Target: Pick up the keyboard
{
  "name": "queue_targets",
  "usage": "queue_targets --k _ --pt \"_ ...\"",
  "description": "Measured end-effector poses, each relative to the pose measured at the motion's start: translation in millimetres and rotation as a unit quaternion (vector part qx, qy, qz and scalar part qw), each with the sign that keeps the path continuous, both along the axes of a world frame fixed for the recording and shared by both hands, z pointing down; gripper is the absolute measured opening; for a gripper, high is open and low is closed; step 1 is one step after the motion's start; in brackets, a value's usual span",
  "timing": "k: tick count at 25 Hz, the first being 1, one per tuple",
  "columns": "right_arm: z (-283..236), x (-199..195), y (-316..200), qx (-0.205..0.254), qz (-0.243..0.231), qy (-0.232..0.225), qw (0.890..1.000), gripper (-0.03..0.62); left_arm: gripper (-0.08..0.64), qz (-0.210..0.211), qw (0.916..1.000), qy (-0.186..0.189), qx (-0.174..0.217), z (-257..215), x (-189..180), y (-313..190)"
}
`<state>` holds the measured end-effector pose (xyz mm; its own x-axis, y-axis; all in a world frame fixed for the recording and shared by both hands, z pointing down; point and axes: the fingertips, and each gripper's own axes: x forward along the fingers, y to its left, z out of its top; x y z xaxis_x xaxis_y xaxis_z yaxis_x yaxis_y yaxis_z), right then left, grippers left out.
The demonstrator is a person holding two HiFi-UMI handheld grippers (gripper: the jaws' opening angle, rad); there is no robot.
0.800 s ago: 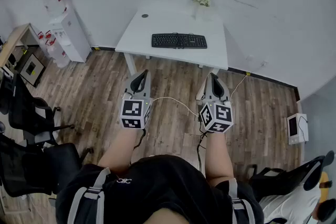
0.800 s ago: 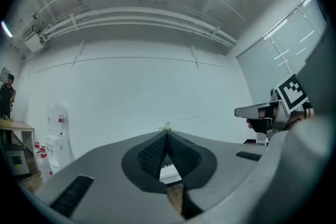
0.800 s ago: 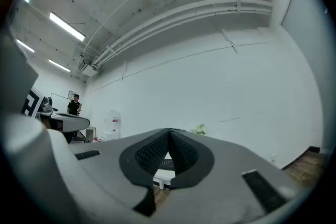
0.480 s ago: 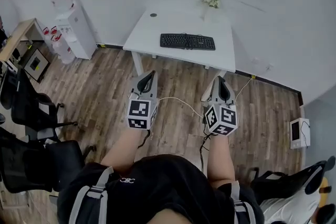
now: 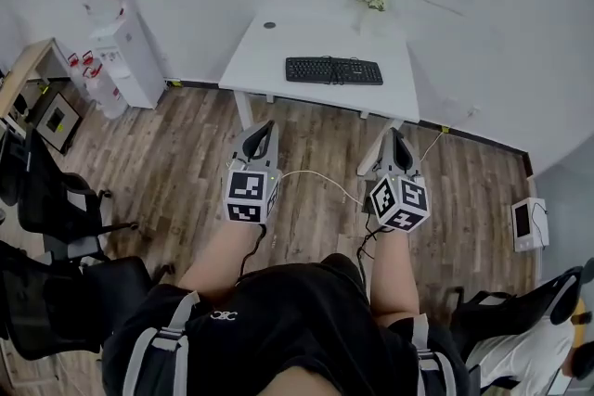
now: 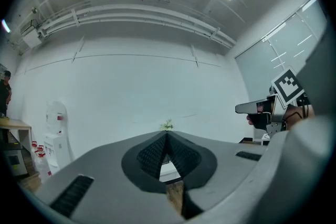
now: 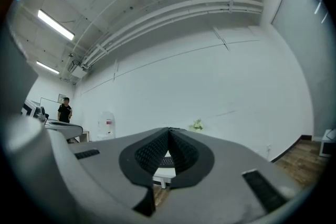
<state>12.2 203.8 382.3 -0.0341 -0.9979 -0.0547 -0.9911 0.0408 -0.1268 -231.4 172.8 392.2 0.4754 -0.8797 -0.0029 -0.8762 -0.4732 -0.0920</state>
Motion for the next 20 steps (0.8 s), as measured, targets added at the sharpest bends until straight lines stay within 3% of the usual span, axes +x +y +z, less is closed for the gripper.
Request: queue_targets --k 11,15,20 --pt "-3 -7 -15 0.018 -0.002 0.038 0.999 0.003 0.005 -0.01 0.9998 0.01 0.016 1 -20 -14" --pt "-1 0 -44 0.028 -0.005 0.039 0.999 0.003 0.005 -0.021 0.9996 0.003 0.02 6 -20 -41" --pt "13 29 -102 0.024 -0.003 0.041 0.999 0.003 0.005 -0.025 0.9996 -0.002 0.015 18 7 -97"
